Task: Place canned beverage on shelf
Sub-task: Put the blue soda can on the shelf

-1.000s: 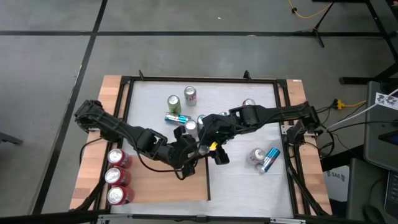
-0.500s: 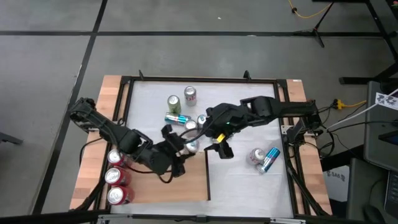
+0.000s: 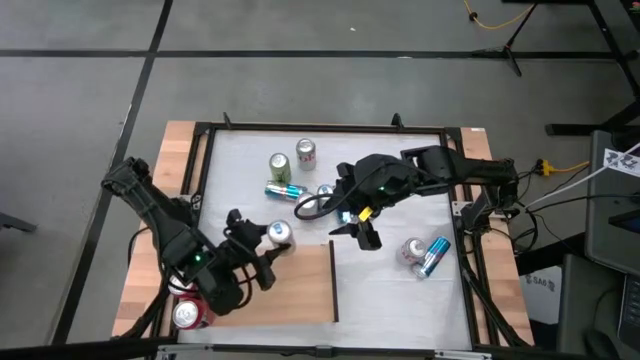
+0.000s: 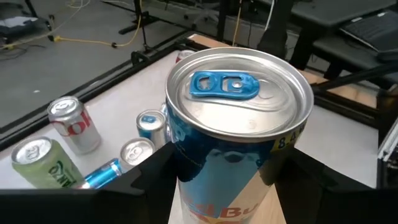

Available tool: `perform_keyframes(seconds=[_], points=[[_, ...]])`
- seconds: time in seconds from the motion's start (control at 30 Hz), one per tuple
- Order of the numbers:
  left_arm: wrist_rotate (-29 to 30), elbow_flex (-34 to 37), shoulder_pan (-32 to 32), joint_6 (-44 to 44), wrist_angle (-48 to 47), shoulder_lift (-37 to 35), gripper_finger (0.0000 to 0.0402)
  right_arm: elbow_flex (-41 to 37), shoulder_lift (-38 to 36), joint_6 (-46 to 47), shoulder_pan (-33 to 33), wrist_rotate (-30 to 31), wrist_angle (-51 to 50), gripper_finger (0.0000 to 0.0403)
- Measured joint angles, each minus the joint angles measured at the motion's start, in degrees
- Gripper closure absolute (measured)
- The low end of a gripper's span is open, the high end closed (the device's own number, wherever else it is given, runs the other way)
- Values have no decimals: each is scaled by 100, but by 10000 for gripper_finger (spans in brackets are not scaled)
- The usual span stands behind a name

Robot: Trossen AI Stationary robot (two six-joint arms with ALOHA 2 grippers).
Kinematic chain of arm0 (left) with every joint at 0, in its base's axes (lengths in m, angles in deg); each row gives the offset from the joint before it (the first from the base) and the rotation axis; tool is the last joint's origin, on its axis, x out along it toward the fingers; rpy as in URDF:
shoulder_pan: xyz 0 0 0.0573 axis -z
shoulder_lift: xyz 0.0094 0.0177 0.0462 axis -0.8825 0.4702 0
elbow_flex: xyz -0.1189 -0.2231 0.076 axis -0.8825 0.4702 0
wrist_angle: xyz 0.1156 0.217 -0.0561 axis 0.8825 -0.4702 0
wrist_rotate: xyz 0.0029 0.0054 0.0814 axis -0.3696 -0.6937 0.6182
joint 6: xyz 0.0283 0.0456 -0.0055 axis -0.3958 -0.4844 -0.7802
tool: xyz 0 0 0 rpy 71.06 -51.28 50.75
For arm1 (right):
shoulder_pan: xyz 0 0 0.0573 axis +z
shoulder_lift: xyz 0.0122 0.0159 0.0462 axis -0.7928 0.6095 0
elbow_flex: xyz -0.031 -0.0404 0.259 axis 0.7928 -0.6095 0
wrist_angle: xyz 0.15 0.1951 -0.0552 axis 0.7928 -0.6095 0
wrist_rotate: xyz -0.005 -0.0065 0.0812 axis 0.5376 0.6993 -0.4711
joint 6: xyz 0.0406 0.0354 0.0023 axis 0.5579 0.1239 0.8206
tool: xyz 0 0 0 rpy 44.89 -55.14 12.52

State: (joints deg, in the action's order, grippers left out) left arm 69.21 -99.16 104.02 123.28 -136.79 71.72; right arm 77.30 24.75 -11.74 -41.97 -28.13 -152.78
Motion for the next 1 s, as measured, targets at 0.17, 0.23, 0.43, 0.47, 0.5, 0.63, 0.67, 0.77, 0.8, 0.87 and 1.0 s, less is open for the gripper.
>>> perform_keyframes(seconds=[0.17,0.23,0.43,0.47,0.5,0.63,0.67,0.77,0.8,0.87,1.0], points=[[-20,2,93,192,-74,61,195,0,0,1,0,0,-4,132],[2,3,63,287,-74,105,195,0,0,1,0,0,2,132],[-34,250,-53,342,208,302,195,-2,4,1,0,0,2,132],[-43,299,-65,340,270,324,195,-2,18,1,0,-1,4,132],[-41,343,-90,340,338,352,195,-2,30,1,0,-1,6,132],[-67,379,-189,333,472,505,195,-7,46,1,0,0,5,132],[-79,382,-216,304,523,539,195,-7,46,1,0,0,12,132],[-89,382,-278,289,652,658,193,-7,46,1,0,0,15,132],[-82,382,-300,253,697,696,192,-7,46,1,0,0,15,132],[-94,382,-341,107,899,768,191,-7,46,1,0,0,37,132],[-78,382,-445,-359,1432,869,190,-7,46,1,0,0,114,132]])
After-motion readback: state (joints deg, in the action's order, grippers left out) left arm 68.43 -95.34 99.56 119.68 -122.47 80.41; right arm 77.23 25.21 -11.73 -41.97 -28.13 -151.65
